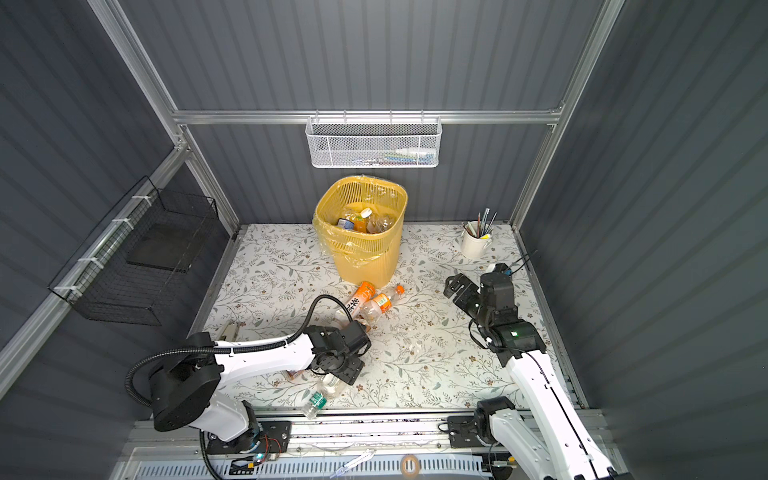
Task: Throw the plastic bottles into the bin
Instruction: 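Withdraw the right gripper while the left gripper grasps the clear crane-label bottle, then lift the crane-label bottle with the left gripper and drop it into the bin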
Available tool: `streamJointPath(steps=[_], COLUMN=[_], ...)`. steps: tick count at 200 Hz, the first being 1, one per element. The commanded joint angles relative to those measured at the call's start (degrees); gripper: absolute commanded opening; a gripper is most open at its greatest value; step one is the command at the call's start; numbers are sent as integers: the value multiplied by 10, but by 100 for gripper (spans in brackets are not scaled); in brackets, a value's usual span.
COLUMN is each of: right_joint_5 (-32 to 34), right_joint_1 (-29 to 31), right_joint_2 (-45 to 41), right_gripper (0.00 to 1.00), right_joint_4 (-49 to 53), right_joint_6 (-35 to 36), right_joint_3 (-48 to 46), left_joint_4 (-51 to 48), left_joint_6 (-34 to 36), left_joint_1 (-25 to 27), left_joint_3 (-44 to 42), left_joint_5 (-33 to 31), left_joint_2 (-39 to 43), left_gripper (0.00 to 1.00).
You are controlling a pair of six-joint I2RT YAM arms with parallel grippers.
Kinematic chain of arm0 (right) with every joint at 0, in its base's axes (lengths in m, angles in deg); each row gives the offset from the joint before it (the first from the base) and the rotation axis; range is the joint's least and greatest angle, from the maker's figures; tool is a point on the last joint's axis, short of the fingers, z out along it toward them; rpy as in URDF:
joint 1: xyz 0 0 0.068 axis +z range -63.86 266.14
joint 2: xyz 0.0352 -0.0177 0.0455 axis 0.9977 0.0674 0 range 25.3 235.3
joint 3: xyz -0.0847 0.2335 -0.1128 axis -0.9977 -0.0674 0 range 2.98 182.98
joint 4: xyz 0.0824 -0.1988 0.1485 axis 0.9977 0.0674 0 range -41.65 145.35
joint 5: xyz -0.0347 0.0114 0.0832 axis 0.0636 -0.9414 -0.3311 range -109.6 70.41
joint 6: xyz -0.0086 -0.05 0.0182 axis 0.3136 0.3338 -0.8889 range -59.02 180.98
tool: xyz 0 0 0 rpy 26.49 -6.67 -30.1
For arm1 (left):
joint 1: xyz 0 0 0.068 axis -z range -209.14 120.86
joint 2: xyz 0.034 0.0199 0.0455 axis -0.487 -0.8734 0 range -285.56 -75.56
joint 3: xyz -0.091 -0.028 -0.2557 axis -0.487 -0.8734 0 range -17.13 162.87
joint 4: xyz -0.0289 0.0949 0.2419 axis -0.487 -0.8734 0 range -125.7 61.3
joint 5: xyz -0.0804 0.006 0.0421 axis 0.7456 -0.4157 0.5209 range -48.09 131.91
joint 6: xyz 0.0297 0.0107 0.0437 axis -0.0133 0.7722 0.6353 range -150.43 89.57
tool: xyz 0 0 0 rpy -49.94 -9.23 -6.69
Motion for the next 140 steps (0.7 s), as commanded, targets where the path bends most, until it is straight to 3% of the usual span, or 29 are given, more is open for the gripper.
streamJointPath(steps=[1,50,88,110,140], right_joint_5=[-5,-4,1,-5,-10], right_joint_1=[-5,-14,-31,-41,-49], right_joint_2=[-7,-21,-41,-54,-69], right_gripper=[99,99,99,99,99], right_joint_4=[9,20,37,35,38], right_joint_6=[1,6,16,13,12], right_joint_3=[-7,-12,-18,-33,-47], left_joint_4=[10,23,30,48,127], left_joint_6=[0,-6,2,55,194], left_joint_1=[3,2,2,2,2], left_joint_3=[34,88,125,173,259], left_joint_5=[-15,-28,-92,-162,-240], left_joint_2=[-16,-27,104,193,262], left_gripper=[67,53,48,48,48])
